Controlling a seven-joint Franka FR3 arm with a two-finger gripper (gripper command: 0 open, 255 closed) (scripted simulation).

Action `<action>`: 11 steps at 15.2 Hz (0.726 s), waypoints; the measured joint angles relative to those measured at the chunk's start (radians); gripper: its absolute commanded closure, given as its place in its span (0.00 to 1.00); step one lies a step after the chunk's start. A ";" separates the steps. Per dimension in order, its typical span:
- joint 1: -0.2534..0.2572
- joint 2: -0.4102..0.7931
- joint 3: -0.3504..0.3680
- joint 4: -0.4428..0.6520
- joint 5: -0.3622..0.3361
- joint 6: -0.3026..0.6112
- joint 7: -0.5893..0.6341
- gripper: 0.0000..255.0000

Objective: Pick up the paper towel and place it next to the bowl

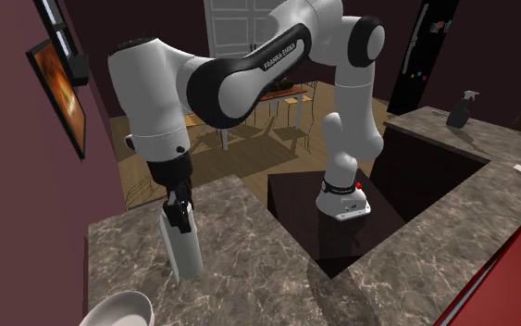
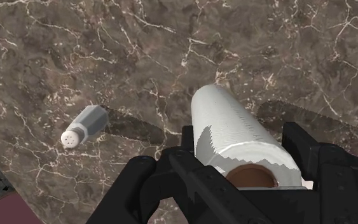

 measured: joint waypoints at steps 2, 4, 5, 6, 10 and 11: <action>0.000 0.003 0.000 -0.023 -0.001 0.026 -0.001 1.00; 0.001 0.010 0.000 -0.039 -0.003 0.049 0.000 1.00; 0.001 0.017 -0.001 -0.046 -0.005 0.062 0.000 1.00; 0.001 0.018 -0.001 -0.057 -0.005 0.074 -0.001 1.00; 0.002 0.030 -0.002 -0.093 -0.008 0.121 -0.001 1.00; 0.003 0.037 -0.002 -0.102 -0.010 0.137 0.001 1.00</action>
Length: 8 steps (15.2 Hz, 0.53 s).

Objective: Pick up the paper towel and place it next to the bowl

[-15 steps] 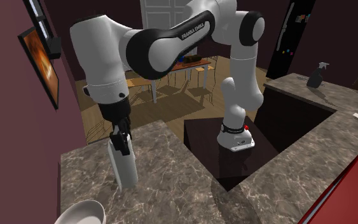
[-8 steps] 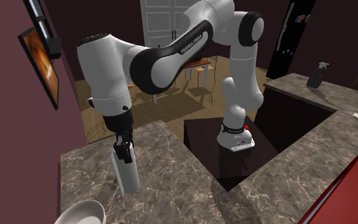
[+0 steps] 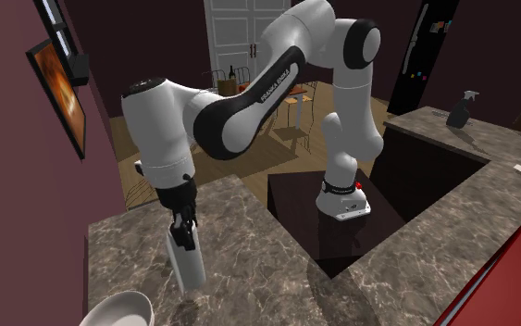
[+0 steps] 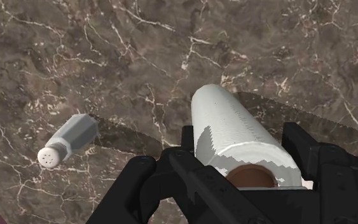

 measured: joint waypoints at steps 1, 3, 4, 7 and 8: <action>0.000 0.002 0.000 -0.012 0.000 0.013 -0.001 1.00; 0.001 0.013 -0.001 -0.024 -0.004 0.037 0.000 1.00; 0.001 0.017 -0.001 -0.032 -0.005 0.048 0.001 1.00; 0.002 0.022 -0.002 -0.038 -0.006 0.060 0.001 1.00; 0.002 0.023 -0.002 -0.038 -0.007 0.060 0.001 1.00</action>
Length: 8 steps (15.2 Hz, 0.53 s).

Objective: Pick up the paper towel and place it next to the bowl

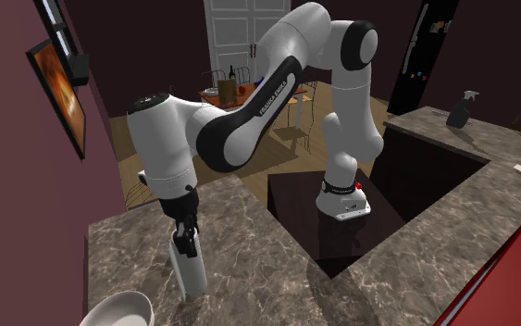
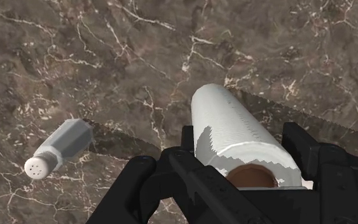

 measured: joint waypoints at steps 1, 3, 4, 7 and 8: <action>0.000 0.000 0.000 0.000 0.000 0.000 0.000 1.00; 0.000 0.000 0.000 0.000 0.000 0.001 0.000 0.00; 0.000 0.000 0.000 0.000 0.000 0.001 0.000 0.00; 0.000 0.000 0.000 0.000 0.000 0.001 0.000 0.00; 0.000 0.000 0.000 0.000 0.000 0.001 0.000 0.00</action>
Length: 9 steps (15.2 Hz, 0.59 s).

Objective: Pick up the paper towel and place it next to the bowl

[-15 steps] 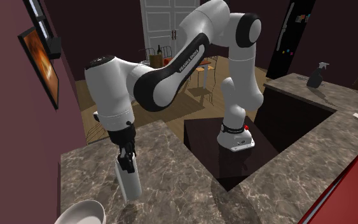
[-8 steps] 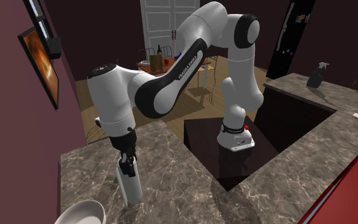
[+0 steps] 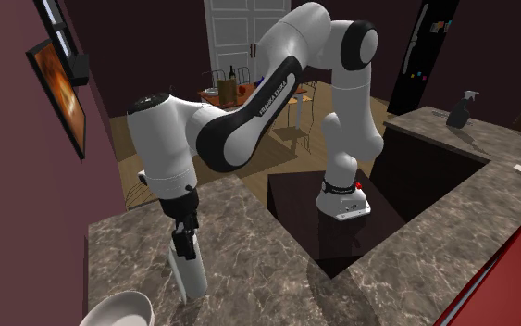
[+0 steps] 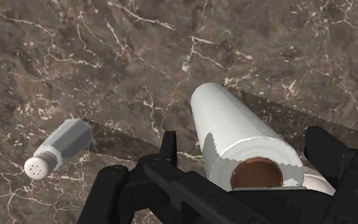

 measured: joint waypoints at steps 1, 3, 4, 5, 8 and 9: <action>0.000 0.000 0.000 0.000 0.000 0.000 0.000 0.00; -0.002 -0.014 0.001 0.023 0.004 -0.036 -0.002 0.00; -0.004 -0.021 0.000 0.045 0.006 -0.064 -0.005 0.00; -0.007 -0.029 -0.001 0.060 0.009 -0.086 -0.008 0.00; -0.006 -0.035 0.000 0.081 0.010 -0.114 -0.007 0.00; -0.007 -0.036 0.000 0.081 0.011 -0.116 -0.007 0.00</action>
